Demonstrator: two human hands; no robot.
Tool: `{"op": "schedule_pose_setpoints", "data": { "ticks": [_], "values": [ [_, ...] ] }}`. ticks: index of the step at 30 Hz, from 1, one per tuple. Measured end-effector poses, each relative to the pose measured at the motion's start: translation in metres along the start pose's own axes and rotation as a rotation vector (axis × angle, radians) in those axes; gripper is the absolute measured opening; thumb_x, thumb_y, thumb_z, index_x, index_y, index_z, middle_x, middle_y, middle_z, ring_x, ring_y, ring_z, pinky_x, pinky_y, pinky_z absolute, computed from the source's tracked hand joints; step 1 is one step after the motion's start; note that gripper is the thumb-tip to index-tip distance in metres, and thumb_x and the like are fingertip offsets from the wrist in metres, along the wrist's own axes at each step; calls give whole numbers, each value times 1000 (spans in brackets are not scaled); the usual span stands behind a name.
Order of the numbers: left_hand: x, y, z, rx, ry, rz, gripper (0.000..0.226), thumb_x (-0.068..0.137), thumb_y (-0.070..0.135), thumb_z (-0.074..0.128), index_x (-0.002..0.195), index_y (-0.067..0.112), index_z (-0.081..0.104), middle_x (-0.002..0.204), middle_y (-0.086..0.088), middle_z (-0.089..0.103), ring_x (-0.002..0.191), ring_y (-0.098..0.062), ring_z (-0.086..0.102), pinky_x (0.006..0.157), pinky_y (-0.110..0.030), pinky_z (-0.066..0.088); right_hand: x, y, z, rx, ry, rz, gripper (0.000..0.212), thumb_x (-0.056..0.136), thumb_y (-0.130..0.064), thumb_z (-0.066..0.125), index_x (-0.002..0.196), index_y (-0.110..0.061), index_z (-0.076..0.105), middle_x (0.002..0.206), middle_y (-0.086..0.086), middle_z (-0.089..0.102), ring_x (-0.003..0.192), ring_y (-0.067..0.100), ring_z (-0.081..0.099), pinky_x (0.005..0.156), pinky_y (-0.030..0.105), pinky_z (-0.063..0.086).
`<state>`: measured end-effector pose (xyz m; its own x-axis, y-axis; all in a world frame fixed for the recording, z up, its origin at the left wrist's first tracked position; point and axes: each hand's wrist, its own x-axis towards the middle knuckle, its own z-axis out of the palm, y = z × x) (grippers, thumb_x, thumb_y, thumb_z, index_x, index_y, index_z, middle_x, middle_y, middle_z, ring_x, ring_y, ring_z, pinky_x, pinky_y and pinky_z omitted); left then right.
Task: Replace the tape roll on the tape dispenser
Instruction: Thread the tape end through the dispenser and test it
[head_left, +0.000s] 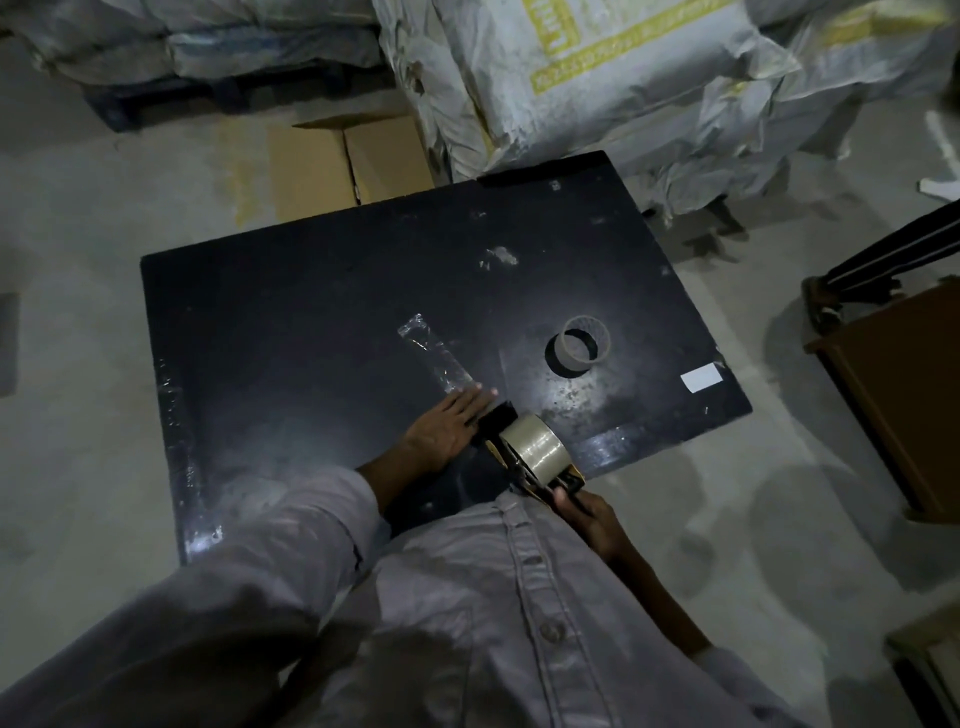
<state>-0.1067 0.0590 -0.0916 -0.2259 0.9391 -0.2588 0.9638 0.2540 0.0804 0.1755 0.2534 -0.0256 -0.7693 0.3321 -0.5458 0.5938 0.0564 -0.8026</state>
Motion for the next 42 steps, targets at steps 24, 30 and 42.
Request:
{"op": "schedule_pose_setpoints", "data": {
  "ticks": [24,30,42],
  "values": [
    [-25,76,17,-240,-48,-584,106,103,44,67,176,35,-10,186,4,-17,172,-35,-10,133,-71,8,3,22,-35,81,-110,147,76,87,-91,74,92,-15,66,68,3,50,55,14,41,55,30,32],
    [-40,102,10,-190,-127,-608,104,99,37,74,176,44,5,185,0,-21,171,-41,-8,128,-80,14,-2,18,-37,35,-140,78,62,104,-78,65,92,-17,65,68,2,53,54,13,48,53,26,39],
    [-64,169,5,-154,-209,-695,110,97,38,71,178,27,-3,186,-8,-9,170,-41,10,128,-65,29,-8,28,-28,-39,-145,-14,75,95,-95,55,96,-22,71,70,-3,56,56,10,48,54,29,37]
  ]
}}
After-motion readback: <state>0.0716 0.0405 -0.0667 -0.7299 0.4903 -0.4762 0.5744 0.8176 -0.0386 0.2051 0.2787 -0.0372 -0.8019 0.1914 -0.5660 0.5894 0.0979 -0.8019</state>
